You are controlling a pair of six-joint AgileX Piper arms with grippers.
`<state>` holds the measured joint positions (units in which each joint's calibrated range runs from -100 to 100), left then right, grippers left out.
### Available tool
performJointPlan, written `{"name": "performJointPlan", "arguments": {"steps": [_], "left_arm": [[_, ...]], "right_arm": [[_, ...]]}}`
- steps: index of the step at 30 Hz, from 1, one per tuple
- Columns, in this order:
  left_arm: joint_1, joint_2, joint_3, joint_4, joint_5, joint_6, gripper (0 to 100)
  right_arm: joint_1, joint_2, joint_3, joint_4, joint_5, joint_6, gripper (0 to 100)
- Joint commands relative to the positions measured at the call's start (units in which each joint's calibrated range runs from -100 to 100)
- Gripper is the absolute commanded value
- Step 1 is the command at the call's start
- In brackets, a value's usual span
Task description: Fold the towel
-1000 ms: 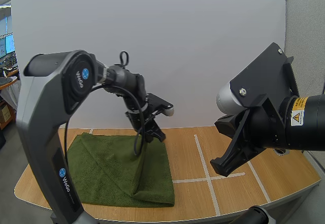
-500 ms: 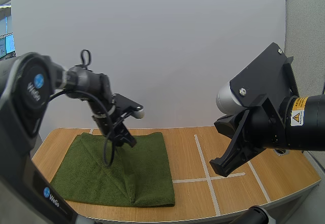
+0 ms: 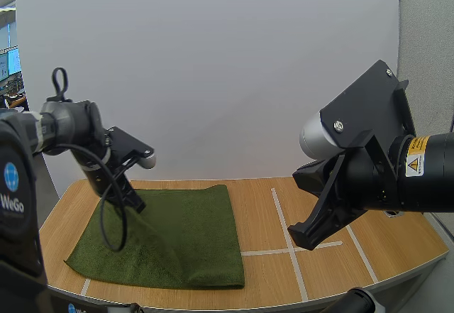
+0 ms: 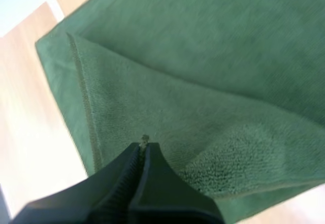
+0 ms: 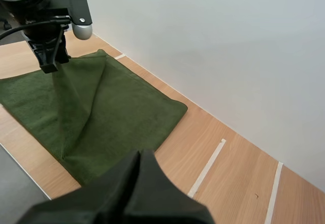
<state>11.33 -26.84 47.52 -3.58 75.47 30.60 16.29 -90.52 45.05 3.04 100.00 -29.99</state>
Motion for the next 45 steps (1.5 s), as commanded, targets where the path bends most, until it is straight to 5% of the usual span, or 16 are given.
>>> {"name": "performJointPlan", "arguments": {"steps": [1, 9, 14, 17, 33, 45], "left_arm": [[2.39, -0.7, 0.7, -1.3, 1.8, 3.2, 0], [10.72, -0.7, 0.7, -8.4, 5.8, 14.4, 0], [14.75, -0.5, 1.8, -12.2, 8.1, 21.1, 0], [15.99, -0.5, 3.8, -12.9, 7.7, 24.2, 0], [16.88, -0.5, 7.6, -12.8, -6.6, 28.5, 0], [16.88, 0.2, 2.8, -12.9, -1.2, 28.5, 0]], "right_arm": [[-0.2, -0.4, 0.3, 0.5, 0.0, 0.2, 0], [-0.2, -0.4, 0.3, 0.5, 0.0, 0.2, 0], [-0.2, -0.4, 0.3, 0.5, 0.0, 0.2, 0], [-0.2, -0.4, 0.3, 0.5, 0.0, 0.2, 0], [-0.2, -0.4, 0.3, 0.5, 0.0, 0.2, 0], [-0.2, -0.4, 0.3, 0.5, 0.0, 0.2, 0]]}}
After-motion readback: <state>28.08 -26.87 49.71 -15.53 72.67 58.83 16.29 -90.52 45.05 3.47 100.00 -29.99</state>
